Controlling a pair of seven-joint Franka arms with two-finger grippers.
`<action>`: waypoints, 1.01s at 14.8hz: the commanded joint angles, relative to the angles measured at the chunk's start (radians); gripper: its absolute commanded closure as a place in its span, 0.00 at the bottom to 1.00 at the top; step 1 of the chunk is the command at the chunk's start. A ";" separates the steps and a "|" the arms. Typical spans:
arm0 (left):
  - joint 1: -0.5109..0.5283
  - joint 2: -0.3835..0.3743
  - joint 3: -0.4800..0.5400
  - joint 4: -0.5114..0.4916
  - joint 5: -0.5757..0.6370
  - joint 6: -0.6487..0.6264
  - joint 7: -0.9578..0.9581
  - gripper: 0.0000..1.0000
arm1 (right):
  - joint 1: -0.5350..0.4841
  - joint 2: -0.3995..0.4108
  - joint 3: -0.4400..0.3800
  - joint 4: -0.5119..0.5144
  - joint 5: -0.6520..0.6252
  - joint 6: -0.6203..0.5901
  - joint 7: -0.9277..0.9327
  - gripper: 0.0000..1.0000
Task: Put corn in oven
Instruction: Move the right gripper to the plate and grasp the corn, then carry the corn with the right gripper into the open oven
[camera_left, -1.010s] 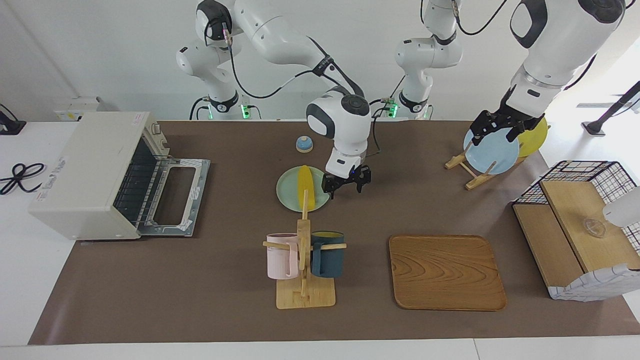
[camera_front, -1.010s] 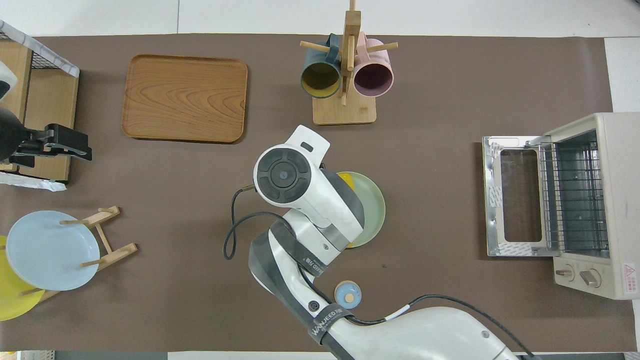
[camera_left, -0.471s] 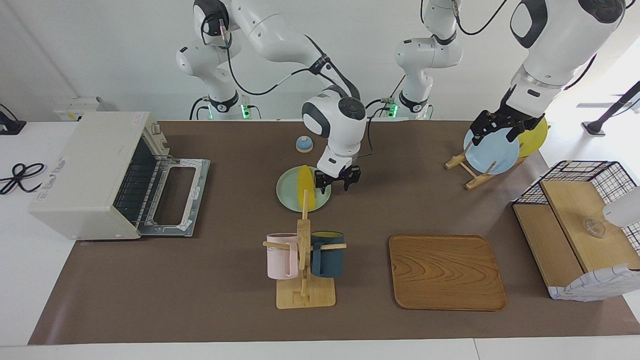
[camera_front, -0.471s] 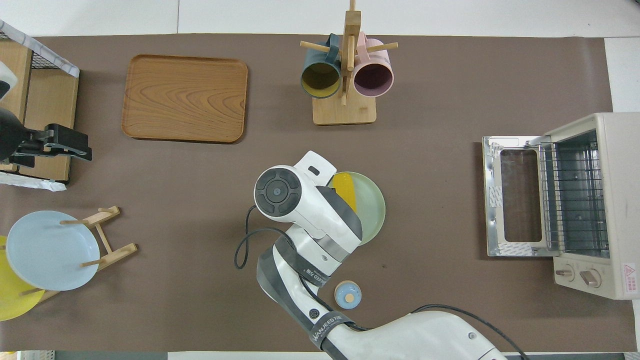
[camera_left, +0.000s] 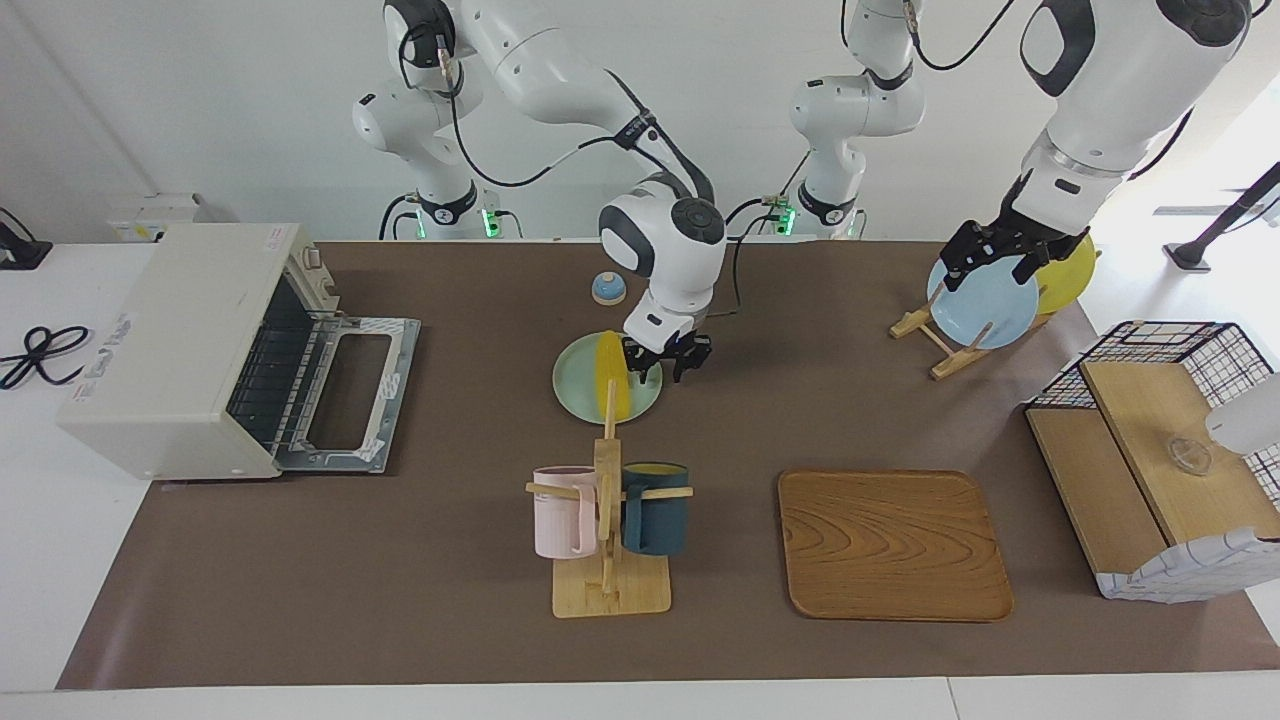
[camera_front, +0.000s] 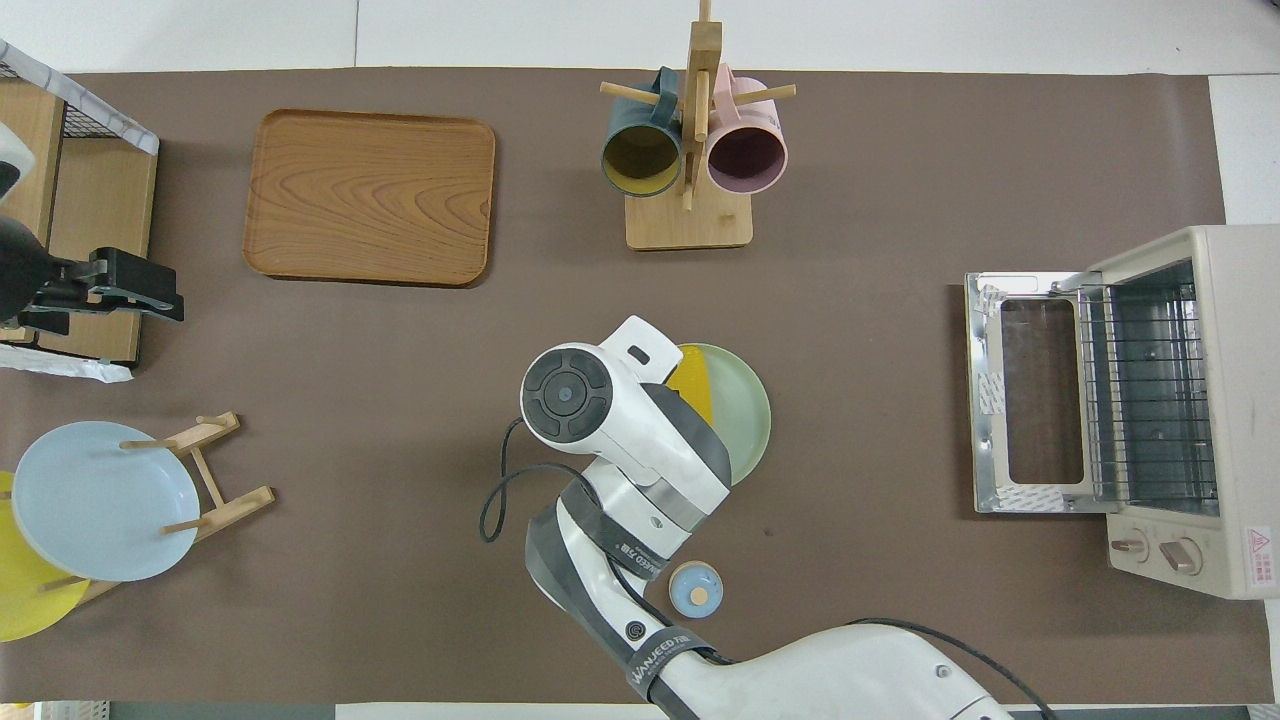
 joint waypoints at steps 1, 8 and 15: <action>0.010 -0.015 -0.002 -0.009 -0.013 0.003 0.007 0.00 | -0.015 -0.037 0.010 -0.032 -0.002 0.003 0.019 1.00; 0.010 -0.015 -0.002 -0.009 -0.013 0.005 0.007 0.00 | -0.084 -0.088 -0.002 0.103 -0.005 -0.198 -0.143 1.00; 0.010 -0.015 -0.002 -0.009 -0.013 0.003 0.006 0.00 | -0.271 -0.285 -0.002 0.013 -0.023 -0.394 -0.396 1.00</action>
